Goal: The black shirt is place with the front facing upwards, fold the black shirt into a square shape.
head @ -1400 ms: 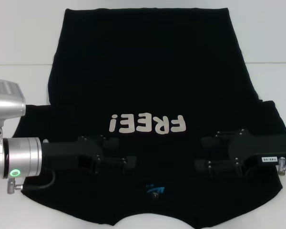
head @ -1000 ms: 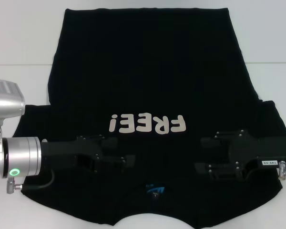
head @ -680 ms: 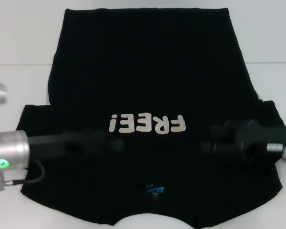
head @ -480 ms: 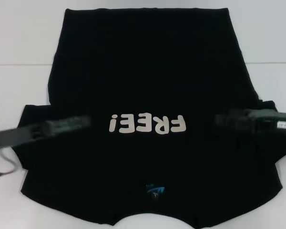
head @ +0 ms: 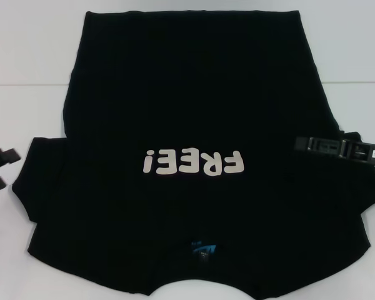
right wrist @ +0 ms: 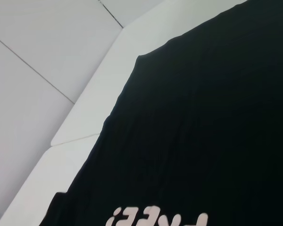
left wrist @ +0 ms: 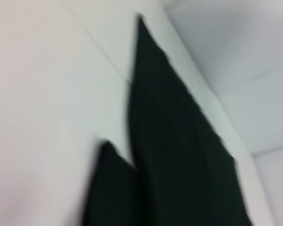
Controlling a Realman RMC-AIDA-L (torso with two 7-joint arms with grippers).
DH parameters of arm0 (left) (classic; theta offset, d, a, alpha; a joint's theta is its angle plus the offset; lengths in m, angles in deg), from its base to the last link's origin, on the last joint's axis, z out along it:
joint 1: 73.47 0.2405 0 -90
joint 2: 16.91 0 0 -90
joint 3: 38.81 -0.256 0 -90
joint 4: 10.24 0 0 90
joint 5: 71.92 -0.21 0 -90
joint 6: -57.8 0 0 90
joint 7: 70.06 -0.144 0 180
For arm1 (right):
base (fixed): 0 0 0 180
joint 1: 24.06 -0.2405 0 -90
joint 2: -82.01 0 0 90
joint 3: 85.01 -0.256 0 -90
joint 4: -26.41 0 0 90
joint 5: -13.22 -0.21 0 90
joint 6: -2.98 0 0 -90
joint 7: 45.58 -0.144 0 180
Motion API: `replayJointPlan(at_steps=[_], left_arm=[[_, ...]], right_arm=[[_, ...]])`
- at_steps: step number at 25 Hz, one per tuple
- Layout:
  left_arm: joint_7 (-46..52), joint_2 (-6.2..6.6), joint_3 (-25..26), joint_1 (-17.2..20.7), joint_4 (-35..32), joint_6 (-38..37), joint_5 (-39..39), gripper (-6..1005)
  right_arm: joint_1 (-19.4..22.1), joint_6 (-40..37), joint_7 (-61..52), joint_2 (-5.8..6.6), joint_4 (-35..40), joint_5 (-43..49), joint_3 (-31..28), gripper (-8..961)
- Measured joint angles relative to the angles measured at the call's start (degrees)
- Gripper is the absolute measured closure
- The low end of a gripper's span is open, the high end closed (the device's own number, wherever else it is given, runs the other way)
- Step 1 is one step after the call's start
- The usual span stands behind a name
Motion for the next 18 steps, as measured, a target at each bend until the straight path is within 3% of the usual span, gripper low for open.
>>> replayJointPlan(at_steps=[6,18], left_arm=[[-4.78,0.07,-1.37,0.2,0.51,4.44,-0.92,112],[-2.09,0.52,-3.39,-1.65,4.83,7.53,-4.4,121]], right_arm=[[-0.73,0.98,0.03,0.01,-0.02,0.0,0.18,210],[-0.92,2.16,-0.18,0.11,-0.57,0.0,-0.02,210]])
